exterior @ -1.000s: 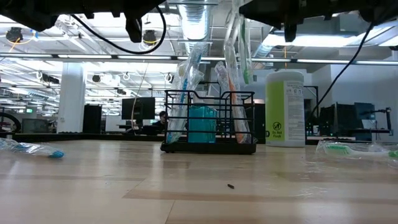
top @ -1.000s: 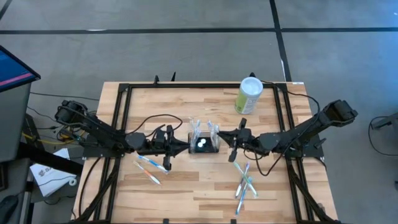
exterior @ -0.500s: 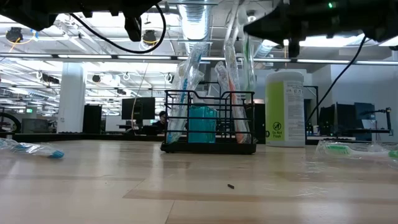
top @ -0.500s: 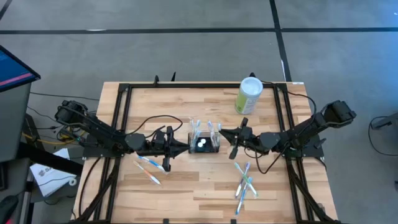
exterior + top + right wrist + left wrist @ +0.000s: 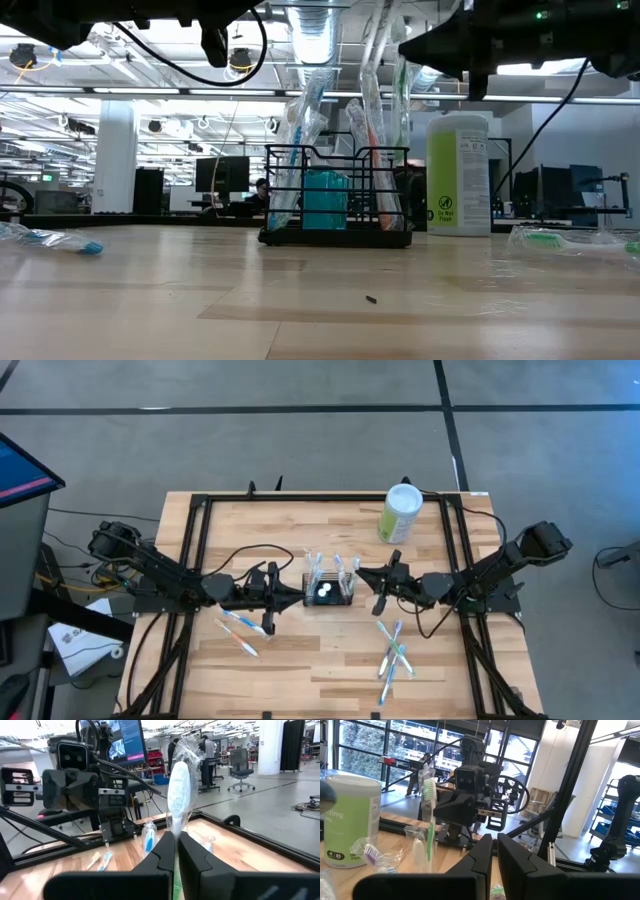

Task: Pick & Place toothbrushing station
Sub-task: Put the left green toothbrush into the right compartment of the organizer

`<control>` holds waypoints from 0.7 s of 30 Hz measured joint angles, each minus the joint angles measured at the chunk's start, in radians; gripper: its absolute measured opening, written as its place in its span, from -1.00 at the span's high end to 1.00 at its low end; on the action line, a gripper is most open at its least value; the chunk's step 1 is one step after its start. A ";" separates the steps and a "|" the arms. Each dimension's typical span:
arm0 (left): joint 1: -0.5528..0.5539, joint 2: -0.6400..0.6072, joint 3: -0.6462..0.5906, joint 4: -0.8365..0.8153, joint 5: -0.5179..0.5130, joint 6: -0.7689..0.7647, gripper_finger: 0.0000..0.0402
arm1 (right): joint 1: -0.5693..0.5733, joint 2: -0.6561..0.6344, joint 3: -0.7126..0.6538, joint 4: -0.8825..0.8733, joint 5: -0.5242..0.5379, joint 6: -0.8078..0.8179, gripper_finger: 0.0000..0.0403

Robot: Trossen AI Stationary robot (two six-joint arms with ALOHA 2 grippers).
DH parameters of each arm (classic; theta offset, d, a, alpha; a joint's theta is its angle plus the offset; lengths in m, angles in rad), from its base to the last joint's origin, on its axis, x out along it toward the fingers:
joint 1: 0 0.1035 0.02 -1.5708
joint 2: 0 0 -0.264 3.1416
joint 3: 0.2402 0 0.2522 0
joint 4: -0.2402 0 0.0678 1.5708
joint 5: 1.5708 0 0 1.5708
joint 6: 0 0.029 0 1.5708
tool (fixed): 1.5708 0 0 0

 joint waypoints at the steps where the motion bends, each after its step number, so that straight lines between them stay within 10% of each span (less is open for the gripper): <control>1: 0.000 0.000 0.000 0.000 0.000 0.000 0.89 | 0.000 0.000 0.000 0.003 0.000 0.000 1.00; 21: -0.001 0.000 0.000 0.000 0.000 -0.003 0.89 | -0.012 0.295 0.004 0.320 -0.027 -0.005 1.00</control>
